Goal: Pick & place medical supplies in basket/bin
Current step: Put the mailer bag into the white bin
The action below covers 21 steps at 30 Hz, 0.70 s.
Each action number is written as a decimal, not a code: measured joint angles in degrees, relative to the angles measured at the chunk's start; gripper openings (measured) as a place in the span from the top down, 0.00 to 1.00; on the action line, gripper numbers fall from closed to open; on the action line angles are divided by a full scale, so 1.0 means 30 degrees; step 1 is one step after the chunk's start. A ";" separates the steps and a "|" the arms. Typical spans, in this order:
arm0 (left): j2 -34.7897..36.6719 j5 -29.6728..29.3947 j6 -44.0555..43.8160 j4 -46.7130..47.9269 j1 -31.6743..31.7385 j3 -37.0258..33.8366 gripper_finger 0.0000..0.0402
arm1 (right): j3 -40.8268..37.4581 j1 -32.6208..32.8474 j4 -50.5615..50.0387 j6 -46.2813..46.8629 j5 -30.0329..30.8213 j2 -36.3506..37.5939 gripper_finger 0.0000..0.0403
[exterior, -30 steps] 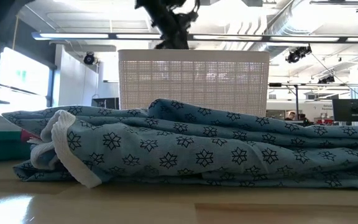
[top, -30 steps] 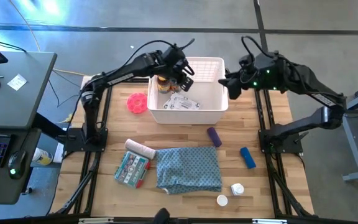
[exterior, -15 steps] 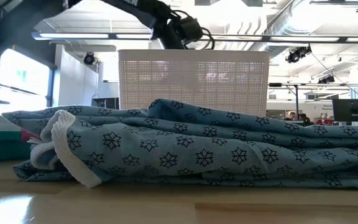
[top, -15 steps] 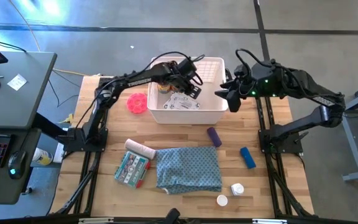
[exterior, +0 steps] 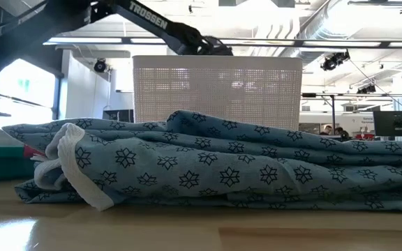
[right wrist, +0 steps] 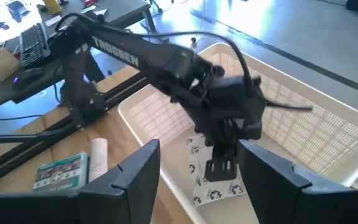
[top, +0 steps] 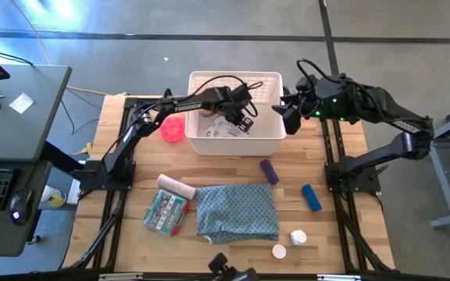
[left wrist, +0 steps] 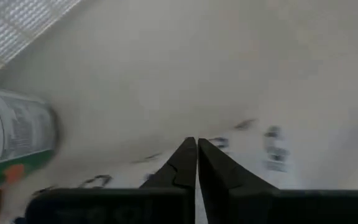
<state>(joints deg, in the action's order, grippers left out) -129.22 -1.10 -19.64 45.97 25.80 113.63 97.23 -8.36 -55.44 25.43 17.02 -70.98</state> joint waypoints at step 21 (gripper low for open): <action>-0.0776 0.0016 0.0478 0.5341 0.0262 0.0004 0.91 | 0.0000 0.0000 -0.0007 -0.0013 0.0712 0.0000 0.49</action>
<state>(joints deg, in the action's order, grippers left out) -131.55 -1.05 -18.20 61.99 26.59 113.64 97.23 -8.36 -55.46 25.39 19.16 -70.98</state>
